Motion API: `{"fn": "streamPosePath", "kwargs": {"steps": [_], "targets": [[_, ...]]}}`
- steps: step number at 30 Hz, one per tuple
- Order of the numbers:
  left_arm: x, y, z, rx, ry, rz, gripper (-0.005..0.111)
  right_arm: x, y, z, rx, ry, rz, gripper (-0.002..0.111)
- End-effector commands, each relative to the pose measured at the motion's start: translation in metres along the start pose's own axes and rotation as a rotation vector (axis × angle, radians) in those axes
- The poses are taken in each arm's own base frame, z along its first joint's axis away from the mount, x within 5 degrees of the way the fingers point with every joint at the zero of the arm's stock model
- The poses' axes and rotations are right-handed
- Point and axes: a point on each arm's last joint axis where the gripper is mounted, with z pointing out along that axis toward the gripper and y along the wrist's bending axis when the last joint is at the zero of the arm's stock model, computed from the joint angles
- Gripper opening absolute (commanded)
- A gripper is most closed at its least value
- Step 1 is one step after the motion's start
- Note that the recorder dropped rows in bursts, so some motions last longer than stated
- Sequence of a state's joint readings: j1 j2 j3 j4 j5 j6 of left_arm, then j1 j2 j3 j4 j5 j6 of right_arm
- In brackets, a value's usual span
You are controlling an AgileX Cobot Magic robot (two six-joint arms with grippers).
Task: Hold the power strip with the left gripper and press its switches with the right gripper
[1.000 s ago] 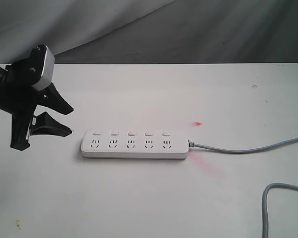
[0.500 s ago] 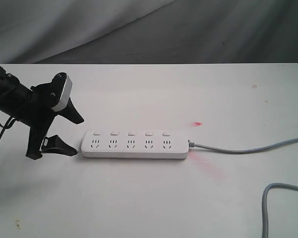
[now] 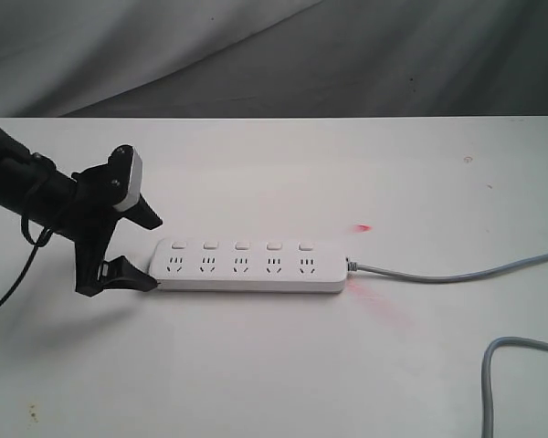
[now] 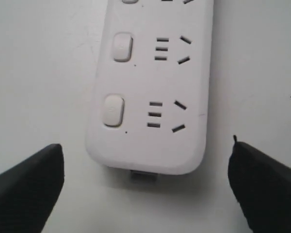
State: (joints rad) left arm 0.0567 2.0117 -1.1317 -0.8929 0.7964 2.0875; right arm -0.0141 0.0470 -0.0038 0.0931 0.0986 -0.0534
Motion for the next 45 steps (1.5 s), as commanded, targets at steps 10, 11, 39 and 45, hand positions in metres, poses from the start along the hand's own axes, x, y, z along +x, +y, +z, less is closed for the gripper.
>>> {"fn": "streamPosePath", "kwargs": {"steps": [10,11,39,45], "targets": [[-0.003,0.009,0.031,0.045,-0.002,0.024,0.086,0.001,-0.001,0.0,0.007,-0.005,-0.003,0.0],[-0.003,0.008,0.032,0.052,-0.003,0.022,0.086,0.001,-0.001,0.0,0.007,-0.005,-0.003,0.0],[0.005,0.006,0.032,0.076,0.067,0.087,0.086,0.001,-0.001,0.0,0.007,-0.005,-0.003,0.0],[0.009,0.008,0.03,0.07,0.068,0.054,0.086,0.001,-0.001,0.0,0.007,-0.005,-0.003,0.0]]}}
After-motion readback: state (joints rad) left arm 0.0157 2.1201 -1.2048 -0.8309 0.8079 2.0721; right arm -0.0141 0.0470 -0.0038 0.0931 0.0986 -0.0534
